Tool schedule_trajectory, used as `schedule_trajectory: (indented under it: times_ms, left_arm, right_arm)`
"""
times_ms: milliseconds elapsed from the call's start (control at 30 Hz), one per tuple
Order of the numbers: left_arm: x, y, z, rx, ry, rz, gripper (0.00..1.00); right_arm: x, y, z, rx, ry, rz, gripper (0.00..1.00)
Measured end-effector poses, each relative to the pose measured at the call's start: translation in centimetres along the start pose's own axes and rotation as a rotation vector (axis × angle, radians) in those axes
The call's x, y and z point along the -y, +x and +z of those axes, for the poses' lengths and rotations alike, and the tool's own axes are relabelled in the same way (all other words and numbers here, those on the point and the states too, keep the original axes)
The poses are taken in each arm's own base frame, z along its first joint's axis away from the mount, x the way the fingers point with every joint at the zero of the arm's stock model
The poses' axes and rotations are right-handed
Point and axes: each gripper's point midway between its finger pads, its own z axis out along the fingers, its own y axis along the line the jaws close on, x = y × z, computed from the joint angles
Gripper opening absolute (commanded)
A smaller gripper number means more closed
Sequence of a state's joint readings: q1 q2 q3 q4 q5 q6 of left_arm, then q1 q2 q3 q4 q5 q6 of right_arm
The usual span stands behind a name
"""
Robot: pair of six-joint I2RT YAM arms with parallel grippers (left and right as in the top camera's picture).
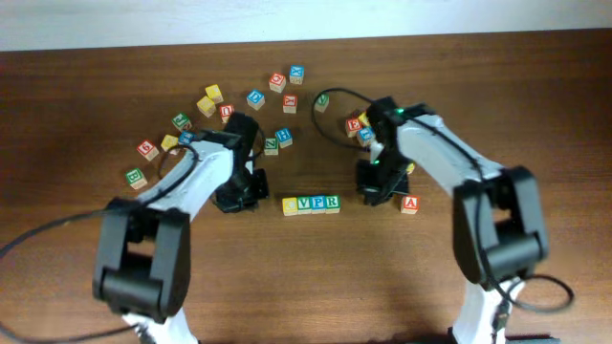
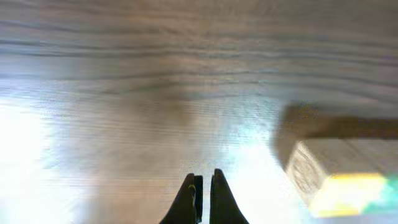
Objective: Spell out CVPR
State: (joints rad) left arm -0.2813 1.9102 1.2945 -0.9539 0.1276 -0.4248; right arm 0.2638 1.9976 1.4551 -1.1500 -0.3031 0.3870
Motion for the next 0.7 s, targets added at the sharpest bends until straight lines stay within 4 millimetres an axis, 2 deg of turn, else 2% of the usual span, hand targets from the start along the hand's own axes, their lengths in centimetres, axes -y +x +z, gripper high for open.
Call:
schedule_trajectory:
  times_ms: [67, 100, 133, 200, 233, 267, 300, 333, 367, 400, 467, 500, 533, 600, 700]
  left_arm:
    - [0.3, -0.2, -3.3, 0.077, 0.021, 0.01, 0.0]
    - [0.6, 0.0, -6.4, 0.144, 0.05, 0.019, 0.0]
    - [0.7, 0.4, -8.9, 0.196, 0.071, 0.027, 0.0]
    - [0.4, 2.0, -12.1, 0.243, 0.087, 0.032, 0.03]
    - [0.0, 3.3, -13.9, 0.268, 0.098, 0.035, 0.24]
    - [-0.1, 3.9, -15.1, 0.295, 0.11, 0.039, 0.51]
    - [-0.4, 4.8, -16.0, 0.307, 0.112, 0.043, 0.69]
    - [-0.5, 5.2, -16.4, 0.313, 0.113, 0.048, 1.0]
    - [-0.6, 5.4, -16.6, 0.316, 0.113, 0.05, 0.99]
    - [-0.7, 5.7, -16.7, 0.311, 0.111, 0.05, 0.99]
    - [-0.8, 5.8, -16.7, 0.308, 0.11, 0.05, 0.99]
    - [-0.8, 5.8, -16.7, 0.308, 0.11, 0.05, 0.99]
    - [-0.7, 5.7, -16.7, 0.309, 0.111, 0.05, 0.99]
    - [-0.8, 5.8, -16.7, 0.309, 0.11, 0.05, 0.99]
    - [-0.7, 5.7, -16.7, 0.309, 0.111, 0.05, 0.99]
  right_arm:
    - [0.1, 1.2, -3.7, 0.067, 0.005, -0.013, 0.04]
    - [0.1, 2.9, -7.2, 0.139, 0.012, -0.034, 0.04]
    - [0.2, 4.1, -9.5, 0.191, 0.015, -0.048, 0.04]
    - [0.7, 6.9, -13.1, 0.278, 0.019, -0.066, 0.08]
    - [1.1, 9.2, -15.7, 0.35, 0.008, -0.079, 0.12]
    - [1.4, 10.7, -17.2, 0.4, -0.002, -0.092, 0.2]
    - [1.9, 12.7, -18.6, 0.449, -0.015, -0.102, 0.34]
    - [2.3, 14.4, -19.5, 0.479, -0.023, -0.107, 0.53]
    - [2.6, 15.2, -20.0, 0.502, -0.03, -0.114, 0.78]
    - [3.2, 17.4, -20.9, 0.549, -0.045, -0.124, 0.98]
    - [4.2, 20.4, -22.0, 0.624, -0.07, -0.143, 0.98]
    - [4.4, 21.1, -22.3, 0.647, -0.081, -0.145, 0.98]
    - [5.0, 23.1, -22.8, 0.705, -0.105, -0.161, 0.98]
    - [5.5, 24.7, -23.1, 0.75, -0.124, -0.171, 0.98]
    - [5.8, 25.4, -23.3, 0.773, -0.134, -0.177, 0.98]
